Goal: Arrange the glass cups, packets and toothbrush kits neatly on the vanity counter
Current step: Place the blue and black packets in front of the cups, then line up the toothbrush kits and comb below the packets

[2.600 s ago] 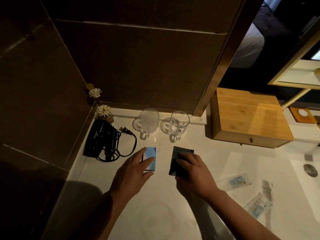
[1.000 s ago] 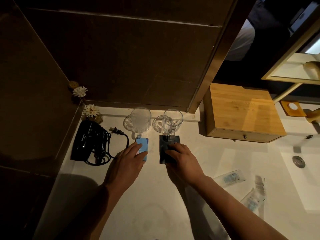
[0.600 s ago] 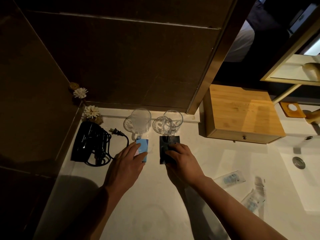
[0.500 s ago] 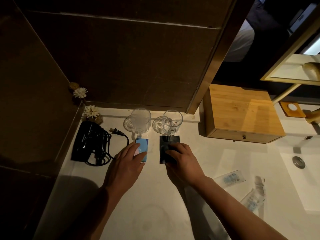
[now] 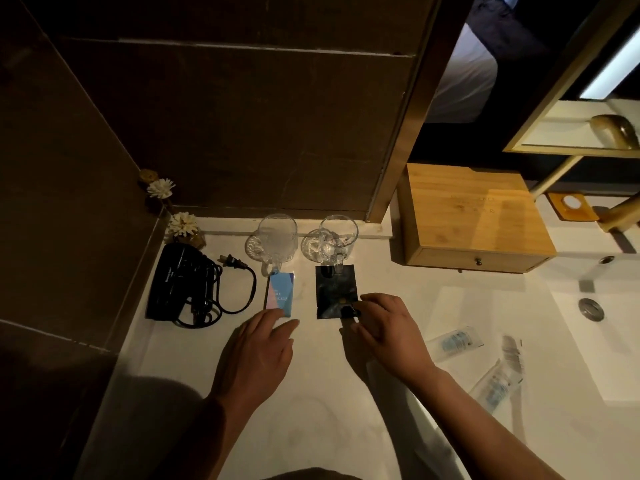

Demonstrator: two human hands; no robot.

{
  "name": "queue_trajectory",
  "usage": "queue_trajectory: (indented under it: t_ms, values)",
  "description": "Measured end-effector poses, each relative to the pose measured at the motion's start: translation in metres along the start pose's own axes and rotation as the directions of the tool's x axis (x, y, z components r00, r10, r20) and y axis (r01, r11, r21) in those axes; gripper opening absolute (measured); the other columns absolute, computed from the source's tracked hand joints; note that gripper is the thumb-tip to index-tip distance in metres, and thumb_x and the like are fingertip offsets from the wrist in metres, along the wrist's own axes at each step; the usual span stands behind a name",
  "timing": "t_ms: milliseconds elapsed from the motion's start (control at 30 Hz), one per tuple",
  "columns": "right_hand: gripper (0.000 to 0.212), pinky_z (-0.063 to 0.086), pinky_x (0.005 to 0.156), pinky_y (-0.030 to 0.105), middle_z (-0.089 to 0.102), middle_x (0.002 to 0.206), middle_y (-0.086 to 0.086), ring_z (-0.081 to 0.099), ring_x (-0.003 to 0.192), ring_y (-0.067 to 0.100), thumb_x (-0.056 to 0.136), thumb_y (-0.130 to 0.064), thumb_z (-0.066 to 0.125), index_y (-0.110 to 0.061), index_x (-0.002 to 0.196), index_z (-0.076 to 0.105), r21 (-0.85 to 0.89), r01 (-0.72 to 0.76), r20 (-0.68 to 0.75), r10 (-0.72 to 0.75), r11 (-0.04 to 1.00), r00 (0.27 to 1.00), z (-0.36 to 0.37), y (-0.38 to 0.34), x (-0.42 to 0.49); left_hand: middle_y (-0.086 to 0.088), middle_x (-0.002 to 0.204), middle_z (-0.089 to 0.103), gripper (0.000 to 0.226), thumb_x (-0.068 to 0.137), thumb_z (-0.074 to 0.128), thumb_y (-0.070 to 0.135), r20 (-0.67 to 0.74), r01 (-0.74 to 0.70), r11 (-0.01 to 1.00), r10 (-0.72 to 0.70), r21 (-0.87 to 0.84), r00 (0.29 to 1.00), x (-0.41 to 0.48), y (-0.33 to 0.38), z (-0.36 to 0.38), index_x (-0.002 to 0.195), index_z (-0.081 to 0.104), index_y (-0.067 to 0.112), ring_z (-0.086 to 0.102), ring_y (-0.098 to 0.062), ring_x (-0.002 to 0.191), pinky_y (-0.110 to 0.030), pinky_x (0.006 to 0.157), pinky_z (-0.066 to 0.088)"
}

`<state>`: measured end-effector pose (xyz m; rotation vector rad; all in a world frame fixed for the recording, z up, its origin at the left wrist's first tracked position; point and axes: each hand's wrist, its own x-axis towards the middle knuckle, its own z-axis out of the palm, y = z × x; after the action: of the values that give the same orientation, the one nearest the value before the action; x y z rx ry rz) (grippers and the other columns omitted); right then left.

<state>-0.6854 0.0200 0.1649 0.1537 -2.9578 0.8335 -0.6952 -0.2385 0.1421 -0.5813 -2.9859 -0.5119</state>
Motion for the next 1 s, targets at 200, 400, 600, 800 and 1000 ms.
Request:
queue_trajectory:
  t_ms: [200,400,600,800,1000]
  values:
    - [0.024,0.041,0.088,0.023,0.066,0.111,-0.004,0.055,0.105,0.013,0.092,-0.029,0.060,-0.022,0.113,0.068,0.046,-0.140,-0.102,0.144,0.989,0.984,-0.030,0.008,-0.063,0.002,0.115,0.067,0.034,0.084,0.072,0.020,0.056,-0.076,0.993,0.081,-0.094,0.995,-0.026,0.039,0.008,0.117,0.068,0.025,0.063,-0.015,0.100,-0.034,0.078,0.058]
    - [0.022,0.051,0.085,0.031,0.068,0.107,-0.006,0.059,0.099,0.011,0.091,-0.029,0.064,-0.024,0.113,0.068,0.122,-0.353,-0.193,0.371,0.928,0.908,-0.055,0.035,-0.128,0.009,0.107,0.064,0.028,0.090,0.059,0.028,0.123,-0.142,0.964,0.173,-0.224,0.977,-0.029,0.083,0.016,0.117,0.067,0.028,0.060,-0.012,0.095,-0.033,0.076,0.057]
    - [0.021,0.055,0.078,0.035,0.068,0.101,-0.010,0.062,0.091,0.009,0.090,-0.027,0.065,-0.029,0.110,0.068,0.123,-0.446,-0.203,0.463,0.886,0.863,-0.062,0.050,-0.160,0.006,0.107,0.063,0.025,0.089,0.063,0.027,0.074,-0.059,0.974,0.077,-0.218,0.994,-0.016,0.078,0.018,0.113,0.069,0.027,0.058,-0.015,0.097,-0.037,0.076,0.055]
    - [0.021,0.054,0.078,0.032,0.069,0.101,-0.008,0.062,0.091,0.011,0.089,-0.026,0.067,-0.025,0.109,0.069,0.095,-0.381,-0.174,0.392,0.920,0.903,-0.052,0.038,-0.137,-0.001,0.107,0.063,0.022,0.086,0.066,0.017,-0.011,0.032,0.990,-0.034,-0.139,0.999,0.003,0.040,0.010,0.107,0.071,0.019,0.058,-0.026,0.102,-0.046,0.078,0.056]
    - [0.031,0.054,0.070,0.036,0.066,0.101,-0.003,0.063,0.091,0.019,0.088,-0.044,0.060,-0.023,0.111,0.066,-0.027,-0.553,-0.219,0.535,0.833,0.816,-0.054,0.047,-0.136,0.005,0.109,0.060,0.039,0.092,0.045,0.044,0.127,-0.127,0.956,0.165,-0.263,0.978,-0.002,0.087,0.015,0.120,0.065,0.024,0.057,-0.016,0.098,-0.037,0.079,0.055]
